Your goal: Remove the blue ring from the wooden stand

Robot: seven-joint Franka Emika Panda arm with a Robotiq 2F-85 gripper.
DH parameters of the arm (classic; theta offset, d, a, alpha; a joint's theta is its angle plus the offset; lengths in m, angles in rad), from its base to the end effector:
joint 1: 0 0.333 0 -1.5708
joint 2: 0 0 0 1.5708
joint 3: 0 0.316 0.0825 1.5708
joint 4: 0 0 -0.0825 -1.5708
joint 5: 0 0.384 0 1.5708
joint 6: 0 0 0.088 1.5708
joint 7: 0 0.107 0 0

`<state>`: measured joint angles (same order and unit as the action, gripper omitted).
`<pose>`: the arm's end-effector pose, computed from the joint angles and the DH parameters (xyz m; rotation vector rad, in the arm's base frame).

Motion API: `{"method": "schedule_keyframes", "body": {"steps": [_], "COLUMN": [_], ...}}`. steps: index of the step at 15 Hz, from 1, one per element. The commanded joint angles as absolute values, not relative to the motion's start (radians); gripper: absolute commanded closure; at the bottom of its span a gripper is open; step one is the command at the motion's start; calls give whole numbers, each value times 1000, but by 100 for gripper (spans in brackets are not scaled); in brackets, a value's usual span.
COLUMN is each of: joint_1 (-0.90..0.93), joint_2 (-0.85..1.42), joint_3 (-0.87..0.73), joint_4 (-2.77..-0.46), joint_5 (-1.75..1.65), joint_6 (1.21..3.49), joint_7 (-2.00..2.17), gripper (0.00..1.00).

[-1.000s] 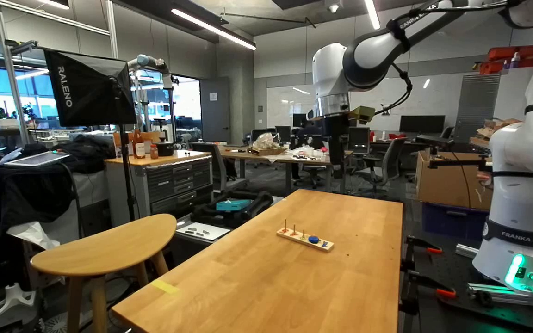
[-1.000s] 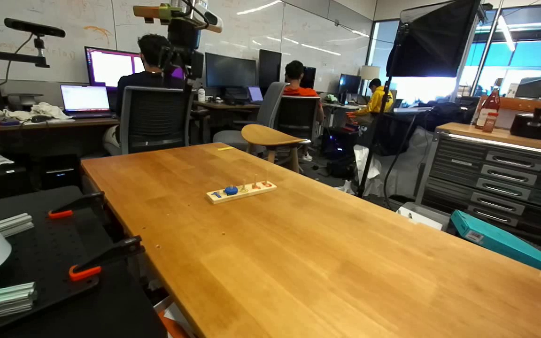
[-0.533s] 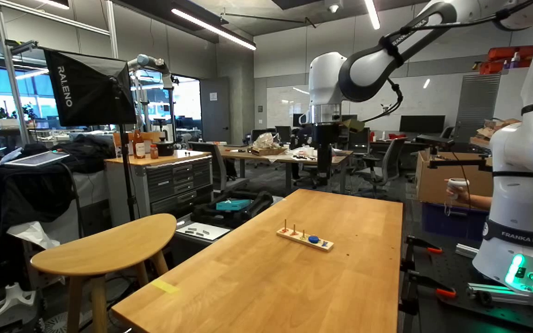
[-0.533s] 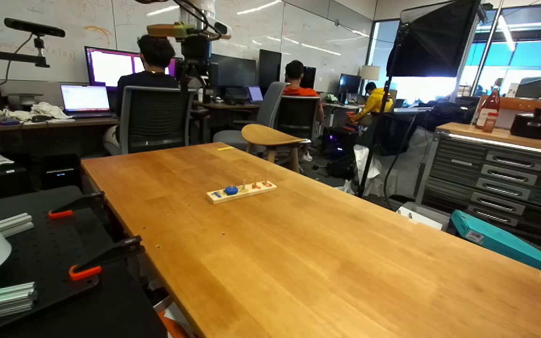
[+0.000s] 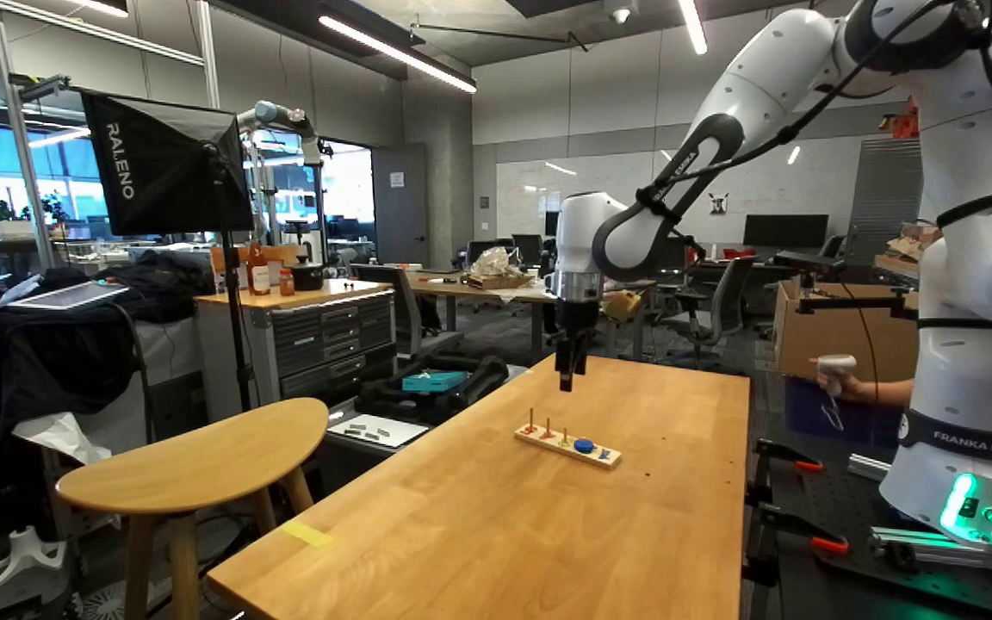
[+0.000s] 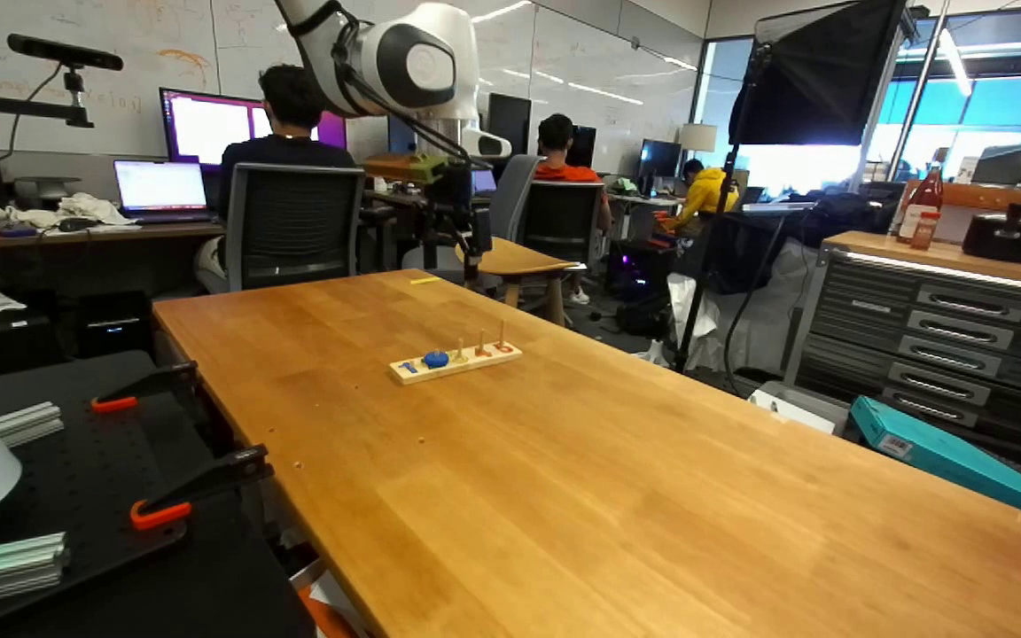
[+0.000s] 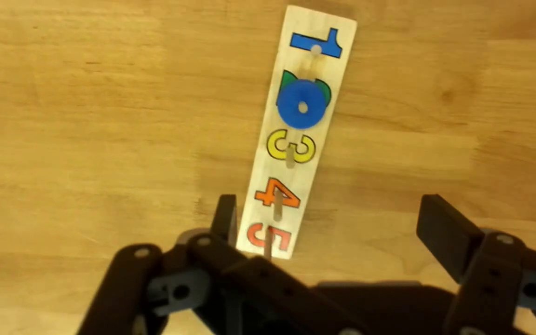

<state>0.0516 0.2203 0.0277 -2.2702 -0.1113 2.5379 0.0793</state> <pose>0.5390 0.0442 0.2652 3.0821 0.1378 0.0806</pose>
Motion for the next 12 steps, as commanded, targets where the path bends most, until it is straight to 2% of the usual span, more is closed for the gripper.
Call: {"method": "schedule_keyframes", "body": {"steps": [1,12], "joint_1": [56,68], "joint_2": [252,402], "joint_3": [14,-12], "joint_4": [-2268,-2269], "joint_5": [-121,-155], "joint_6": [2540,2653], "joint_7": [93,122], "gripper": [0,0]}}
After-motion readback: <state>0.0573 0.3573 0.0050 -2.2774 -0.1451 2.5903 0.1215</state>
